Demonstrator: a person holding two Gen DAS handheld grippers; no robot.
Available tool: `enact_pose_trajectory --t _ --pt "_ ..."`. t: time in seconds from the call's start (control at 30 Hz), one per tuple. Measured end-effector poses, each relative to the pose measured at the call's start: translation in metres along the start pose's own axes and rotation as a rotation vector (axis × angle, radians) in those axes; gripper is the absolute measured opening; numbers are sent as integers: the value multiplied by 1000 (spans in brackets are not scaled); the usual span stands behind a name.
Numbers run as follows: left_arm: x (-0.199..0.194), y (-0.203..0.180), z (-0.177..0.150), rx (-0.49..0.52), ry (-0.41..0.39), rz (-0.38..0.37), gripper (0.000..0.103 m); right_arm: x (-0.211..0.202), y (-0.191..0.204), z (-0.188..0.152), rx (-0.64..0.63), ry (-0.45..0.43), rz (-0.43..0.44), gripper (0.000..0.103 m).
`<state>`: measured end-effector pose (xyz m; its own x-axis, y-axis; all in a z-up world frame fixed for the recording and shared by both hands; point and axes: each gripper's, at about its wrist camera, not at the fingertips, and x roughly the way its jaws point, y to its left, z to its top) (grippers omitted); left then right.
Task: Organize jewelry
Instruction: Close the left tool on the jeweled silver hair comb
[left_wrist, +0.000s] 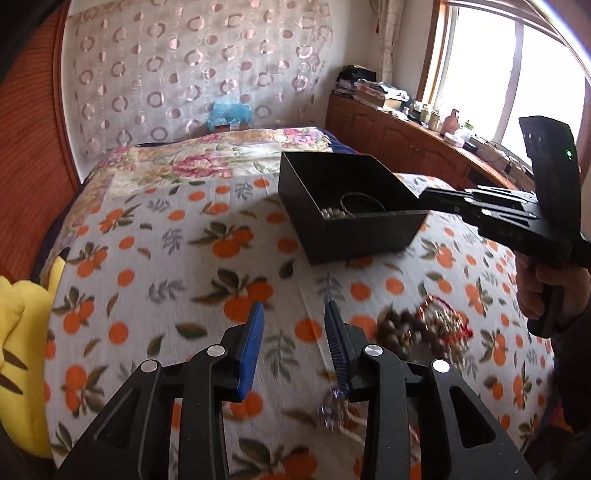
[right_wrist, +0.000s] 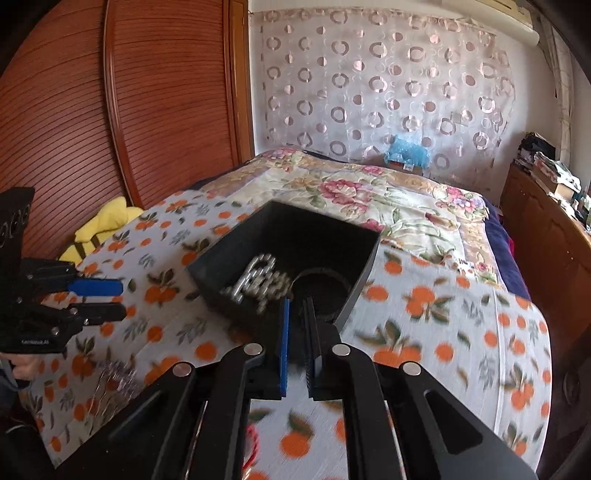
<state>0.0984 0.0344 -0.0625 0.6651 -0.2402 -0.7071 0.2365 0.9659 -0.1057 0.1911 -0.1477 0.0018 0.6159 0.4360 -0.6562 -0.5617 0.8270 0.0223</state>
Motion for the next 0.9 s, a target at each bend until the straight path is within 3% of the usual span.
enact_pose_trajectory --t 0.37,0.43,0.57,0.7,0.83,0.9 --pt "-26 -23 -38 43 -12 25 54 -43 34 -54 22 1 -19 10" --pt "-29 -27 -43 45 -16 29 62 -50 38 -64 28 2 -20 10" --pt "-31 -33 -51 41 -12 47 64 -62 42 -86 51 6 -22 20" --pt "-29 -36 -54 30 6 47 68 -67 43 -103 69 25 -23 23" --pt "-24 -40 -55 34 15 59 70 -72 41 -121 95 34 -44 41" --pt "-19 -41 -56 35 30 66 70 -73 39 -127 106 41 -44 42"
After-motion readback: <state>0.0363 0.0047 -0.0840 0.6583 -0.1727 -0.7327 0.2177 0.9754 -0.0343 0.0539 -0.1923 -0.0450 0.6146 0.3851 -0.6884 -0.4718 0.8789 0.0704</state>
